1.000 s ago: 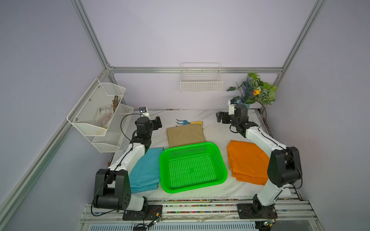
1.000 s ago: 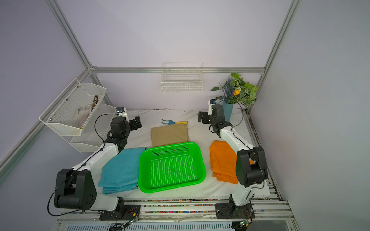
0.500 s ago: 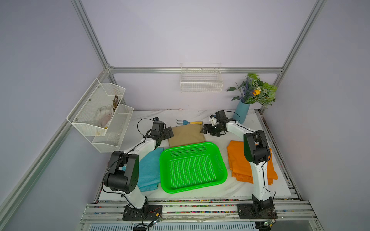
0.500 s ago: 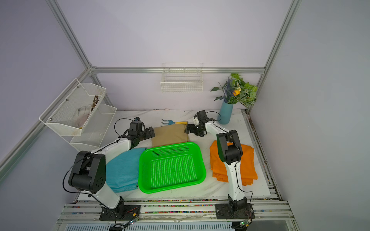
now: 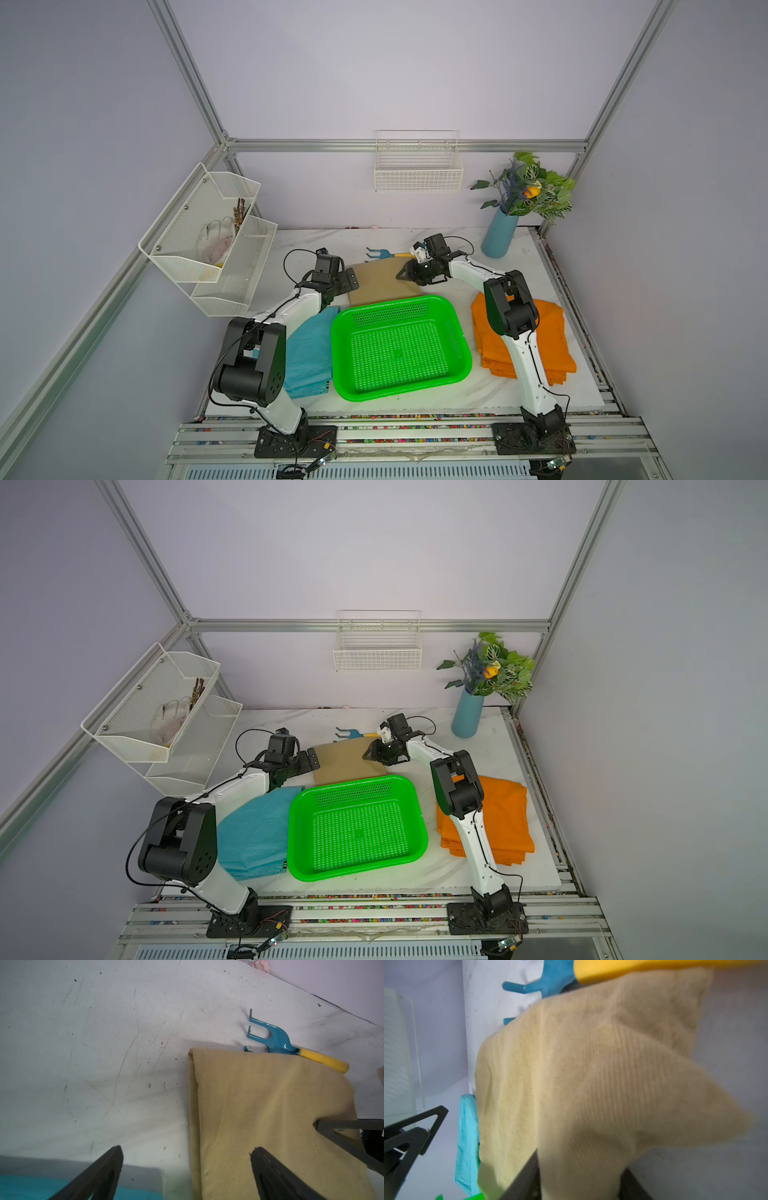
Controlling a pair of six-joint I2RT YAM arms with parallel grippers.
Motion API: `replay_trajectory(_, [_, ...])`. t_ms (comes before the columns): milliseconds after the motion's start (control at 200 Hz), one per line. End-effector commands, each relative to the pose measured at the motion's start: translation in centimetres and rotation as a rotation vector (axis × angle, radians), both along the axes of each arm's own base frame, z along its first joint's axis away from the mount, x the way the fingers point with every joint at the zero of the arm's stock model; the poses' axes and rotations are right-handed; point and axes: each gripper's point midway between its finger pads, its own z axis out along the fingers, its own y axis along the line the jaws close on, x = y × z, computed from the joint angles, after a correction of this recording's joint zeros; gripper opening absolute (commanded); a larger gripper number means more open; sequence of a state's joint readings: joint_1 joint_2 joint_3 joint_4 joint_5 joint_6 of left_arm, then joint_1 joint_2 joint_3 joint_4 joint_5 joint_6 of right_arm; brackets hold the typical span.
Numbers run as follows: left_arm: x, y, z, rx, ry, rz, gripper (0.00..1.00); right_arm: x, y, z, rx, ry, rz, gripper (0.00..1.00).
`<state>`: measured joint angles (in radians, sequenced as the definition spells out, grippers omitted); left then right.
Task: Put the folded long pants in the basket
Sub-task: Pick up the long pant at the center of the board.
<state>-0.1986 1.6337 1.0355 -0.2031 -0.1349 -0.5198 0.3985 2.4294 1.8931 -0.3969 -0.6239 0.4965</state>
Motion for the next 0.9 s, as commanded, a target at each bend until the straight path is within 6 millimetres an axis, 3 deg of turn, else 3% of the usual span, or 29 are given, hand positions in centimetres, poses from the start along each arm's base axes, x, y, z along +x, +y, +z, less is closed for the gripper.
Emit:
replay_trajectory(0, [1.3,-0.6,2.4,-0.016,-0.068,-0.041,1.00,-0.7,-0.3,-2.9,-0.045,0.083,-0.037,0.10])
replay_trajectory(30, [1.6,-0.8,2.3,-0.025,-0.072,-0.057,1.00,-0.5,-0.4,-2.7,-0.051,0.075,-0.047,0.00])
replay_trajectory(210, [4.0,-1.9,0.1,-0.164,-0.053,-0.106,1.00,0.3,-1.2,-1.1,-0.054,0.039,-0.099,0.00])
replay_trajectory(390, [6.0,-4.6,-3.3,-0.363,0.025,-0.163,1.00,0.3,-1.8,0.3,-0.024,0.010,-0.149,0.00])
replay_trajectory(520, [5.8,-6.1,-6.2,-0.400,0.101,-0.162,1.00,0.3,-1.9,0.6,-0.018,0.008,-0.158,0.00])
replay_trajectory(660, [4.7,-8.1,-8.0,-0.401,0.156,-0.194,0.97,0.2,-1.7,0.6,-0.011,0.014,-0.158,0.00])
replay_trajectory(755, [3.9,-10.2,-9.1,-0.447,0.202,-0.236,0.83,0.3,-1.6,0.5,-0.004,0.011,-0.163,0.00])
replay_trajectory(820, [3.5,-11.1,-9.8,-0.480,0.230,-0.247,0.65,0.4,-1.6,0.2,-0.003,0.016,-0.169,0.00])
replay_trajectory(855, [3.4,-11.5,-10.1,-0.493,0.242,-0.245,0.50,0.5,-1.6,0.1,-0.003,0.014,-0.171,0.00])
replay_trajectory(895, [3.4,-11.7,-10.2,-0.509,0.244,-0.242,0.15,0.6,-1.7,0.1,-0.003,0.014,-0.176,0.00])
